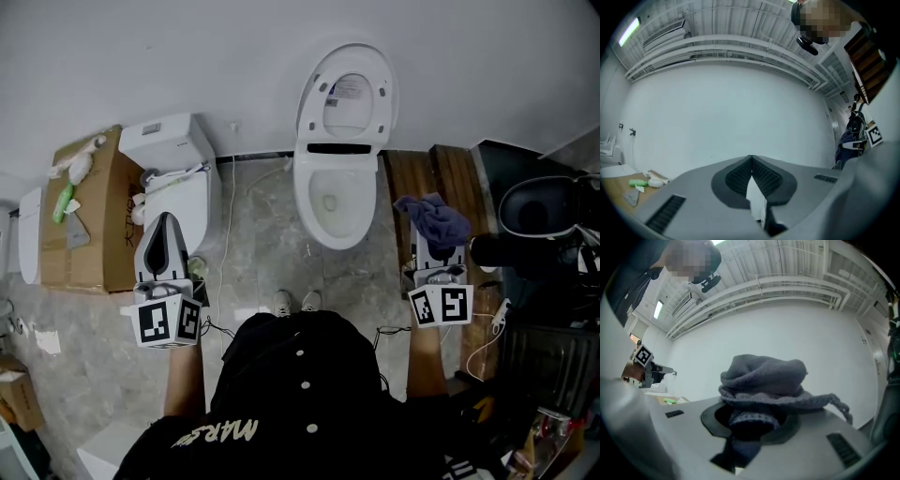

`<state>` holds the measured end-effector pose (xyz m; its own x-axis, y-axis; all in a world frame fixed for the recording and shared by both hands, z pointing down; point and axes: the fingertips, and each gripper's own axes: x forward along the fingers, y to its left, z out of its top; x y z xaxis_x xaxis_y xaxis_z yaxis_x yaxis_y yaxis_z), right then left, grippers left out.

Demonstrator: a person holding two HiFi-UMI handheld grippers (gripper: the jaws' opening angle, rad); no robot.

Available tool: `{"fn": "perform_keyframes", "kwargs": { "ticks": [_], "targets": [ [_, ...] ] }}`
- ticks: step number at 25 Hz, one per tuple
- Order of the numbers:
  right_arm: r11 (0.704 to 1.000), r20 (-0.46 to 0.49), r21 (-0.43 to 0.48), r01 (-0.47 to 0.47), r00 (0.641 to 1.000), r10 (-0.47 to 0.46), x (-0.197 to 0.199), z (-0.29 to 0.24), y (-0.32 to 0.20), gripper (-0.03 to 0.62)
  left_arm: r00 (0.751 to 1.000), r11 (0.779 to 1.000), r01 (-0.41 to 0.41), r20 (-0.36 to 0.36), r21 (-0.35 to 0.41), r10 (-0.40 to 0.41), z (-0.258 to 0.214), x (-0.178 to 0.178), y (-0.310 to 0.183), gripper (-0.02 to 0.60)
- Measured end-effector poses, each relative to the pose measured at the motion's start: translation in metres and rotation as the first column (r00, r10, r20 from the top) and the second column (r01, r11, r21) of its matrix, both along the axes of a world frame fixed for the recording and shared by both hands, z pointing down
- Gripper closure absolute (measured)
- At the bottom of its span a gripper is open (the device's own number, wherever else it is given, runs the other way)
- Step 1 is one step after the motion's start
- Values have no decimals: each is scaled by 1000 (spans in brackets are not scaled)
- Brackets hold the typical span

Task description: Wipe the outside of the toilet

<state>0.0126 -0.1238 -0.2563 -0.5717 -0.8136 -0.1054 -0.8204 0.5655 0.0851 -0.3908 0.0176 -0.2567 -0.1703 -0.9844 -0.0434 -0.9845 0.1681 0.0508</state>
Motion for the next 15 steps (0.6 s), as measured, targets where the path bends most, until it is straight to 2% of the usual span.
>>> {"fn": "perform_keyframes", "kwargs": {
  "ticks": [15],
  "targets": [
    [1000, 9, -8, 27, 1000, -26, -10, 1, -1, 480, 1000, 1000, 4, 10, -6, -4, -2, 3, 5, 572]
  ]
}}
